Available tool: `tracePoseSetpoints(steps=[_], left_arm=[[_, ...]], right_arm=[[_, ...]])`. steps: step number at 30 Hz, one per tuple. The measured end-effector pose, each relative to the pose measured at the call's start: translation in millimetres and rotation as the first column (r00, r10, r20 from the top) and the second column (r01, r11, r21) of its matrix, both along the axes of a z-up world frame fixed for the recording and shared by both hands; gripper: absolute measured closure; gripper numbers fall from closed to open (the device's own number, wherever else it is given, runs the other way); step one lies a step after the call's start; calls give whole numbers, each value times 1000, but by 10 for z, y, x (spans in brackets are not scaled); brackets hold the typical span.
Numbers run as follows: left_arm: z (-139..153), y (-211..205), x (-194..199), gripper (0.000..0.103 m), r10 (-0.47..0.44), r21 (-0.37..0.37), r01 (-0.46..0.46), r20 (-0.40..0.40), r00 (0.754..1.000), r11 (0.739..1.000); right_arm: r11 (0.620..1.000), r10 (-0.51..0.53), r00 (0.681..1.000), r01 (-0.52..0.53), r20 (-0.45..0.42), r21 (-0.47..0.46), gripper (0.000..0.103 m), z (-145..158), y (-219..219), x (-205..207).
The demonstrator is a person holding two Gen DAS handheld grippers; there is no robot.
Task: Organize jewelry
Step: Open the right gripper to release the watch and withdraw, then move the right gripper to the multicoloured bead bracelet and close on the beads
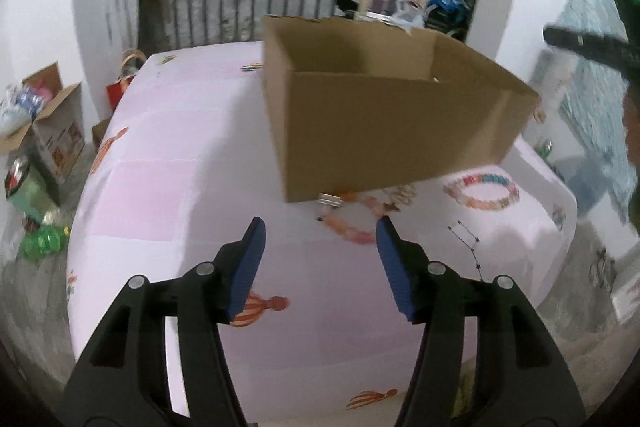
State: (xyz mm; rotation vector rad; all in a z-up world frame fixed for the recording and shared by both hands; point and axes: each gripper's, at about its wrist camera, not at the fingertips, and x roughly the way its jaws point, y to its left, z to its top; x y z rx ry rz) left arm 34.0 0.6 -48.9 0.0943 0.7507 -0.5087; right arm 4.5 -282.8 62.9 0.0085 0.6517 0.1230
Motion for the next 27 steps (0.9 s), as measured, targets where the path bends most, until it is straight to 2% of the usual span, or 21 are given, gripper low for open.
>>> tracePoseSetpoints(steps=[4, 11, 15, 18, 24, 27], left_arm=[[-75, -212, -55, 46, -67, 55, 66, 20, 998, 996], [-150, -448, -49, 46, -133, 109, 128, 40, 990, 986], [-156, -544, -19, 46, -145, 103, 141, 38, 989, 985], [-127, -666, -38, 46, -187, 98, 181, 51, 981, 979], [-89, -991, -45, 47, -299, 68, 294, 81, 951, 953], [-135, -1150, -44, 55, -334, 66, 329, 74, 940, 942]], right_arm=[[995, -42, 997, 48, -62, 89, 55, -523, 21, -281], [984, -30, 990, 54, -139, 169, 55, -992, 87, -319], [988, -34, 990, 55, -139, 147, 55, -1069, 97, -317], [982, -73, 988, 95, -137, 162, 56, -1103, -13, -294], [979, -135, 980, 154, -143, 132, 64, -1199, -153, -266], [983, -137, 981, 152, -139, 100, 68, -1245, -141, -243]])
